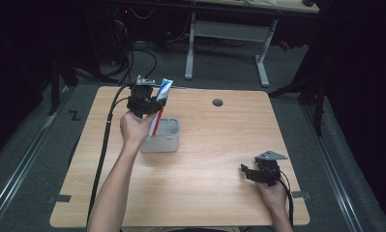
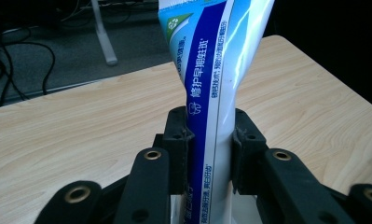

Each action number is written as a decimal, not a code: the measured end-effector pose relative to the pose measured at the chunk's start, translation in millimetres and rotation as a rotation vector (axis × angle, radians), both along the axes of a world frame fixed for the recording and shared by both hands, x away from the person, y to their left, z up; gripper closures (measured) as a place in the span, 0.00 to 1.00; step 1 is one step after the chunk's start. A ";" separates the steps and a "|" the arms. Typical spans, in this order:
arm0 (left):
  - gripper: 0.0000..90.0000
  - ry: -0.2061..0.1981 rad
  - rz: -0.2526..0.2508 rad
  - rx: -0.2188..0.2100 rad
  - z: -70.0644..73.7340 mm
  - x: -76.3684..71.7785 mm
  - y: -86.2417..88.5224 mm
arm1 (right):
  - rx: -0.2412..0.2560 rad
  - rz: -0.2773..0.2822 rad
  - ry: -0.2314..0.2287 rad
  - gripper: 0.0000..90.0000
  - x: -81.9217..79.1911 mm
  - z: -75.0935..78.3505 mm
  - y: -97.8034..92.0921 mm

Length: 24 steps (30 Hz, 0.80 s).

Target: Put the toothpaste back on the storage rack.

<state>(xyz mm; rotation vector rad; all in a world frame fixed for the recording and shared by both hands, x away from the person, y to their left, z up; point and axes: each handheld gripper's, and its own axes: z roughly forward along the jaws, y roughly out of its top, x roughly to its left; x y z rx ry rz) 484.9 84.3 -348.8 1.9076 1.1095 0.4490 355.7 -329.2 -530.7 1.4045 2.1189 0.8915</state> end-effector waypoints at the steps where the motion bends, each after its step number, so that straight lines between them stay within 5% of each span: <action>1: 0.80 -0.001 0.002 -0.001 -0.3 1.0 -0.7 | 0.000 0.000 0.000 0.33 0.0 0.0 0.0; 24: 0.80 -0.037 0.040 -0.027 -3.7 20.7 -15.8 | -0.001 0.004 -0.002 0.33 -0.1 0.0 -0.1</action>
